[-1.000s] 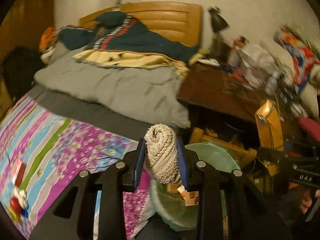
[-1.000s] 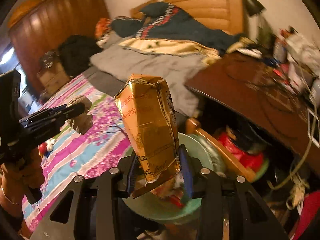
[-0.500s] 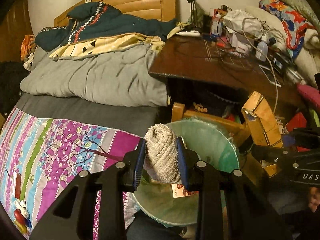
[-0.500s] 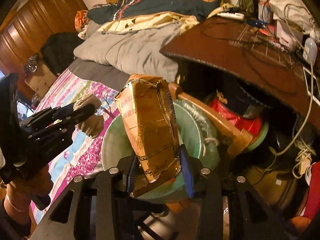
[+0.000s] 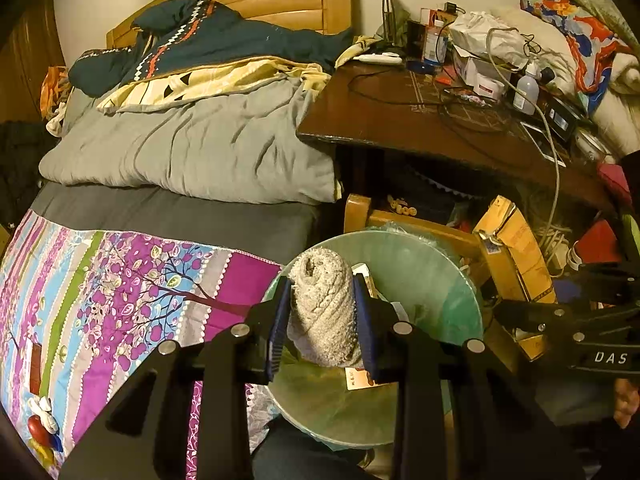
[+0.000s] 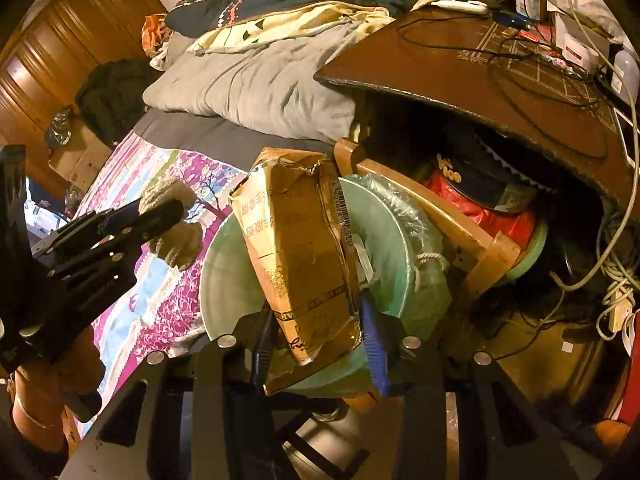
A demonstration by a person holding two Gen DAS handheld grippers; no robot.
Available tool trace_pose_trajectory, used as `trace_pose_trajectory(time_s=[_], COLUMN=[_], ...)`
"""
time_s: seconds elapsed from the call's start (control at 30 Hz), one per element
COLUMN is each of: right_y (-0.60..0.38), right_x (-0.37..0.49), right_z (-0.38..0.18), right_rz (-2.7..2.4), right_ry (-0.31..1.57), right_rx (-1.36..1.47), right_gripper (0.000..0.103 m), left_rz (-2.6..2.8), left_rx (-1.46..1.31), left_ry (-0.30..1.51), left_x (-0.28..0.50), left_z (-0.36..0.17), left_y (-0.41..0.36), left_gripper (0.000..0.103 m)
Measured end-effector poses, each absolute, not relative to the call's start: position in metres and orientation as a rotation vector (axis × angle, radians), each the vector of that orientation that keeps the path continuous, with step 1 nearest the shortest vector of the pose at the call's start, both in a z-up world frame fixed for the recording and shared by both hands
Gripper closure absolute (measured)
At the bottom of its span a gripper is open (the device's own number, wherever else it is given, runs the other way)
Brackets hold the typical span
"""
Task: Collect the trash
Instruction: 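Carry the yarn ball and gold bag over the green bin and open both tools, then move both tools back to the trash on the bed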
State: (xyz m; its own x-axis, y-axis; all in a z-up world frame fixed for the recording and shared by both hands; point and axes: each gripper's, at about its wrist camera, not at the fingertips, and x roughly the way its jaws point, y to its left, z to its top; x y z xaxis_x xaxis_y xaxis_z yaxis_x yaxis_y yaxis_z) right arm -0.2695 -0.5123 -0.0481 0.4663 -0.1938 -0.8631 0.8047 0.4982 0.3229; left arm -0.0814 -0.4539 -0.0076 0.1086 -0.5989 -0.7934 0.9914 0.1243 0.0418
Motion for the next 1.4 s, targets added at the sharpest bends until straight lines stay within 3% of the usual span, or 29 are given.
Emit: trace_pose_trajectory(time_s=[0.1, 0.2, 0.27, 0.3, 1.03, 1.3, 1.4], right_y=[-0.517, -0.522, -0.525, -0.526, -0.512, -0.478, -0.457], right_x=[-0.267, -0.264, -0.263, -0.264, -0.239, -0.146, -0.084], right_z=[-0.047, -0.047, -0.048, -0.048, -0.034, -0.007, -0.001], right_rz=[-0.71, -0.714, -0.722, -0.733, -0.71, -0.569, -0.444], right_ry=[0.866, 0.852, 0.851, 0.845, 0.741, 0.658, 0.658], right_rx=[0.818, 0.812, 0.814, 0.815, 0.75, 0.571, 0.475], right_gripper=[0.06, 0.05, 0.033, 0.031, 0.031, 0.033, 0.038], left_rz=[-1.315, -1.318, -1.297, -1.291, -1.121, -0.872, -0.746], left_rx=[0.696, 0.703, 0.71, 0.7, 0.553, 0.387, 0.299], left_ry=[0.717, 0.73, 0.743, 0.74, 0.747, 0.731, 0.786], left_x=[-0.082, -0.08, -0.076, -0.074, -0.023, 0.047, 0.084], left_z=[-0.009, -0.013, -0.017, -0.016, -0.02, -0.026, -0.042], left_y=[-0.456, -0.459, -0.46, -0.459, -0.405, -0.325, -0.273], left_gripper=[0.073, 0.066, 0.032, 0.029, 0.028, 0.028, 0.028])
